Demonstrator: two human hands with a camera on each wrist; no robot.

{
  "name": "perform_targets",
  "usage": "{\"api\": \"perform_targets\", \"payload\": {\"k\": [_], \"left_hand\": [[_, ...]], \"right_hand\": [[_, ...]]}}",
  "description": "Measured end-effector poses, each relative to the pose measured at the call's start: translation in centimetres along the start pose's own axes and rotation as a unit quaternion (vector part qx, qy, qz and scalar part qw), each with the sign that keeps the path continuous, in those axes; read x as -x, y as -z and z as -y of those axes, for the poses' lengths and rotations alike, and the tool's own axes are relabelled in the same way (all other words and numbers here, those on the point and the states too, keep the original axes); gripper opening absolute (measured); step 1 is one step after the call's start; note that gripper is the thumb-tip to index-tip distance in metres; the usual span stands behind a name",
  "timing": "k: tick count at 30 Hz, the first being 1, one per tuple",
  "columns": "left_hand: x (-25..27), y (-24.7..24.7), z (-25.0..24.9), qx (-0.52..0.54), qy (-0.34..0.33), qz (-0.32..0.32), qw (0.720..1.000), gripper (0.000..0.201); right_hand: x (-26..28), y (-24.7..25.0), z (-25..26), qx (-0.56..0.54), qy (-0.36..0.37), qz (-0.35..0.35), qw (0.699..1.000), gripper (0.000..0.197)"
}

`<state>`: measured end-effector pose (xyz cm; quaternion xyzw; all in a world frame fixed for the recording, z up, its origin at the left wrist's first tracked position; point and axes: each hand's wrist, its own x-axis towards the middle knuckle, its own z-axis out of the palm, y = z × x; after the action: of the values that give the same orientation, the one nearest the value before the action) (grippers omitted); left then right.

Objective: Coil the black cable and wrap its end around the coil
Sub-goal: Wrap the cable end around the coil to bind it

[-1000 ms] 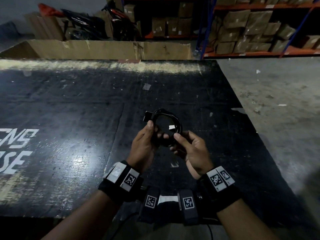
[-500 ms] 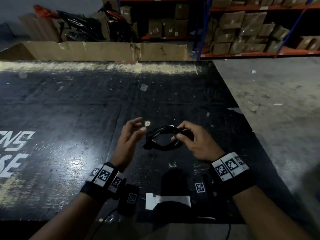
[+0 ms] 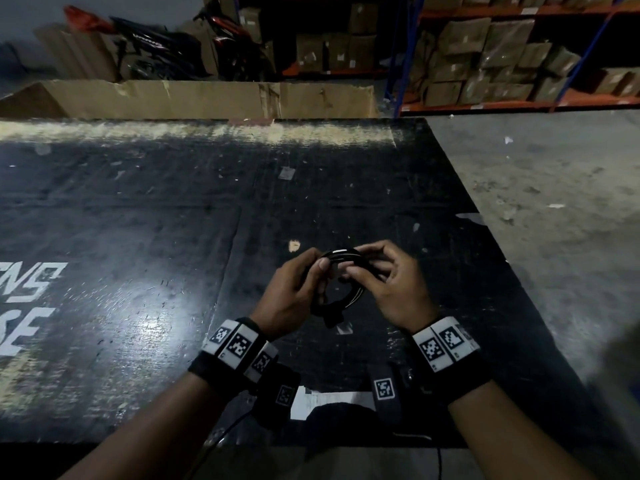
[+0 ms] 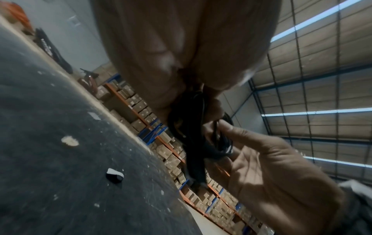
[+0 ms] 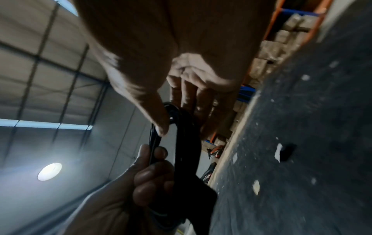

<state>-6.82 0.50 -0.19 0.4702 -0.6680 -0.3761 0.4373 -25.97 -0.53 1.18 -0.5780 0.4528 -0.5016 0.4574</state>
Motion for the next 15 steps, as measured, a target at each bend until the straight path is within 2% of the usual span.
{"api": "perform_targets", "payload": {"k": [2, 4, 7, 9, 11, 12, 15], "left_hand": [[0.0, -0.2, 0.3, 0.069, 0.025, 0.021, 0.997, 0.044], [0.0, -0.1, 0.2, 0.158, 0.07, 0.056, 0.983, 0.038], [-0.1, 0.3, -0.6, 0.279, 0.169, 0.1, 0.94, 0.038], [-0.1, 0.6, -1.1, 0.295, 0.222, 0.131, 0.92, 0.054], [-0.2, 0.6, -1.3, 0.253, 0.24, 0.152, 0.925, 0.067], [-0.2, 0.5, -1.3, 0.231, 0.233, 0.146, 0.933, 0.065], [-0.5, -0.1, -0.7, 0.178, 0.178, 0.075, 0.965, 0.037]], "right_hand": [[0.1, 0.0, -0.6, -0.066, 0.006, -0.026, 0.997, 0.021], [0.1, 0.1, -1.0, -0.101, 0.023, -0.022, 0.994, 0.021], [0.2, 0.7, -1.3, -0.065, 0.053, 0.003, 0.996, 0.024], [0.5, 0.9, -1.4, -0.023, 0.058, 0.035, 0.997, 0.027], [0.5, 1.0, -1.5, 0.02, 0.061, 0.058, 0.996, 0.029], [0.5, 1.0, -1.6, 0.032, 0.059, 0.061, 0.996, 0.029], [0.3, 0.9, -1.7, 0.033, 0.049, 0.066, 0.996, 0.025]]}}
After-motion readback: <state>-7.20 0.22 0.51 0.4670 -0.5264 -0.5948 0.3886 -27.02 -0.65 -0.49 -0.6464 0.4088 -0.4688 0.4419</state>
